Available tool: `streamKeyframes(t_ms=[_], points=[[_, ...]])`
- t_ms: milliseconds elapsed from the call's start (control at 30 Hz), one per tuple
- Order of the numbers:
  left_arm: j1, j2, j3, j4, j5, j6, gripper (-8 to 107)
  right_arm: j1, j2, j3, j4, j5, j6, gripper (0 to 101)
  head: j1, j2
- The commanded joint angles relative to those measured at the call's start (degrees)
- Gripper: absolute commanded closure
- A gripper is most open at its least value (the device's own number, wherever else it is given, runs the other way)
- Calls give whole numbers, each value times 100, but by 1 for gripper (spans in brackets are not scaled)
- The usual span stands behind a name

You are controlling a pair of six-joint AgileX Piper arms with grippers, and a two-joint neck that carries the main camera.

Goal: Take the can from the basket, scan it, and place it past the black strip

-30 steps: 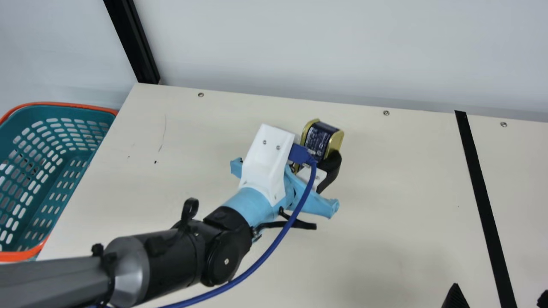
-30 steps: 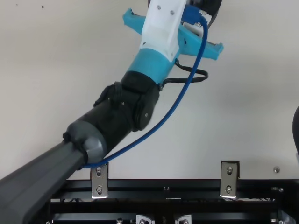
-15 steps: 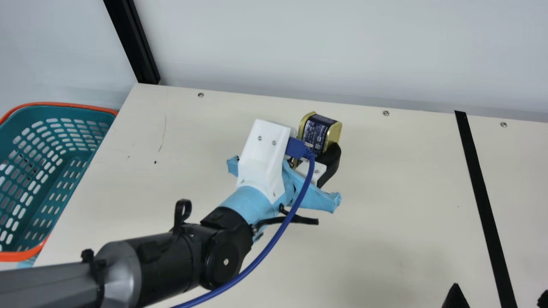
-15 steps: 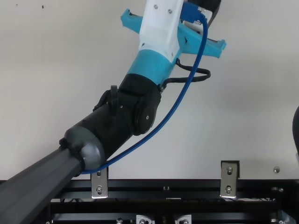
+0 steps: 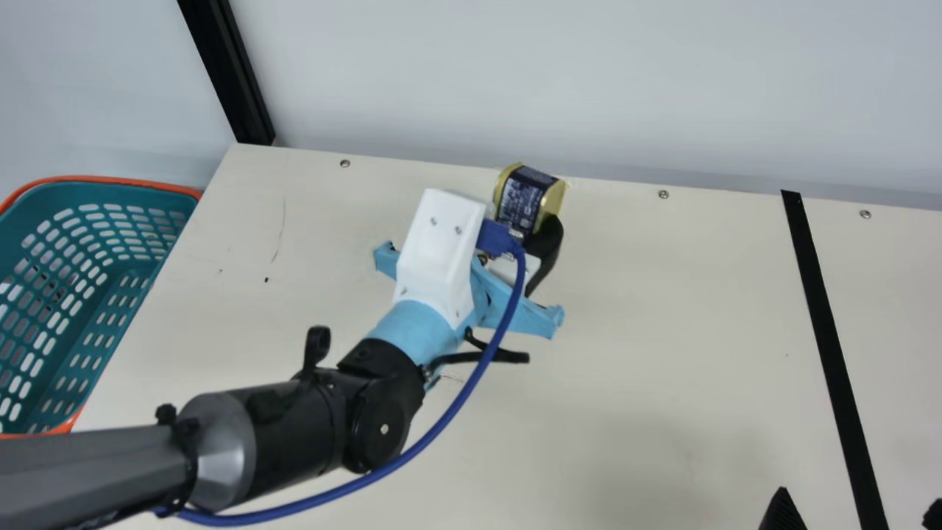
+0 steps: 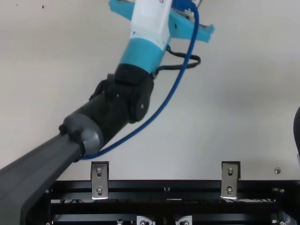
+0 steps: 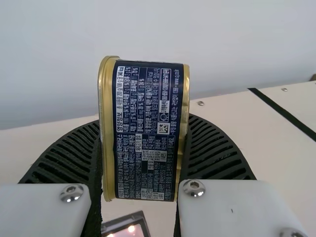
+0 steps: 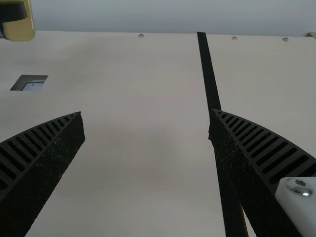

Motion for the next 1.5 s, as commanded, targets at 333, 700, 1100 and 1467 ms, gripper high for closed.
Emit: streamKeyframes(t_ms=[333, 700, 1100, 1467], points=[[332, 182, -27, 233, -326, 154, 89, 0, 0, 0, 0, 0, 0, 0, -13, -72], [508, 402, 43, 517, -616, -63, 89, 0, 0, 0, 0, 0, 0, 0, -13, -72], [484, 456, 191, 783, -553, -293, 89, 0, 0, 0, 0, 0, 0, 0, -13, -72], [436, 310, 396, 908, -55, -155, 89, 0, 0, 0, 0, 0, 0, 0, -13, -72]])
